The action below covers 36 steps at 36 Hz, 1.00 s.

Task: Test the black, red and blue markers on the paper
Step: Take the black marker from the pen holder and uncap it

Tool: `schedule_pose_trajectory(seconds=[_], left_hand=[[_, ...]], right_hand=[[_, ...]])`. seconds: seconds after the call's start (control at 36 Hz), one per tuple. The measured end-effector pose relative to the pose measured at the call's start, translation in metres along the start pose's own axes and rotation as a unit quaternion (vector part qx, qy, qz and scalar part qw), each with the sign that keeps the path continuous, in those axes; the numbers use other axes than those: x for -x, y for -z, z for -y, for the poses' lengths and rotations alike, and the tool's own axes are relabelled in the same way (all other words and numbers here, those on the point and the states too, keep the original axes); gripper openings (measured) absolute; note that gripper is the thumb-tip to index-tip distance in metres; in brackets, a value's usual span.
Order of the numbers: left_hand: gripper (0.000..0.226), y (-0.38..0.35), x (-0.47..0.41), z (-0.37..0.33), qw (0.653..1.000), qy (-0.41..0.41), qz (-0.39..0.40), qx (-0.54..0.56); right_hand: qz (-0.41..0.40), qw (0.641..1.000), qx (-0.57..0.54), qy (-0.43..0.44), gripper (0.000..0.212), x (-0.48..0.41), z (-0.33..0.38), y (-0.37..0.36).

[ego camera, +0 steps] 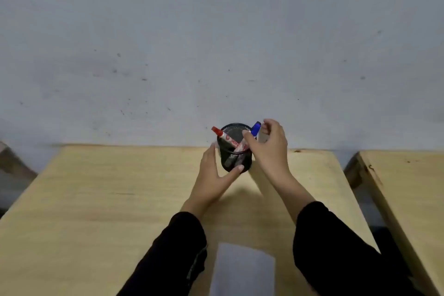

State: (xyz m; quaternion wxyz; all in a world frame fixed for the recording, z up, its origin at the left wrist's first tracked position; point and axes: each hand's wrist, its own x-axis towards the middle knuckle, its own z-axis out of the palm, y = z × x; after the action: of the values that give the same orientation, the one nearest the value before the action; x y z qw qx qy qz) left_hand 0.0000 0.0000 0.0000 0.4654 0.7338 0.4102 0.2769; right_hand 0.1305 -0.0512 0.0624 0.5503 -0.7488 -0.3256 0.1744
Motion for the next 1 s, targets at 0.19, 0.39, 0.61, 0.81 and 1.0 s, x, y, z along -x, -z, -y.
schedule_pose_trajectory(seconds=[0.19,0.39,0.61,0.81,1.0], left_hand=[[0.067,-0.016,-0.015,0.007,0.992,-0.066,-0.005,0.106],[0.058,-0.019,-0.022,0.014,0.986,-0.113,-0.031,0.117],[0.068,-0.017,-0.021,0.021,0.987,-0.121,-0.019,0.105],[0.062,-0.013,-0.019,0.022,0.986,-0.131,-0.005,0.099],[0.07,-0.016,-0.023,0.025,0.992,-0.116,-0.029,0.035]], right_hand=[[-0.039,0.999,0.001,0.032,0.026,-0.01,-0.017,-0.021],[-0.08,0.993,0.003,0.089,0.02,-0.008,-0.019,-0.024],[-0.081,0.99,0.017,0.117,0.015,0.001,-0.006,-0.018],[-0.097,0.987,-0.038,0.118,0.011,0.008,0.013,-0.014],[-0.104,0.975,-0.105,0.163,0.012,0.021,0.039,-0.002]])
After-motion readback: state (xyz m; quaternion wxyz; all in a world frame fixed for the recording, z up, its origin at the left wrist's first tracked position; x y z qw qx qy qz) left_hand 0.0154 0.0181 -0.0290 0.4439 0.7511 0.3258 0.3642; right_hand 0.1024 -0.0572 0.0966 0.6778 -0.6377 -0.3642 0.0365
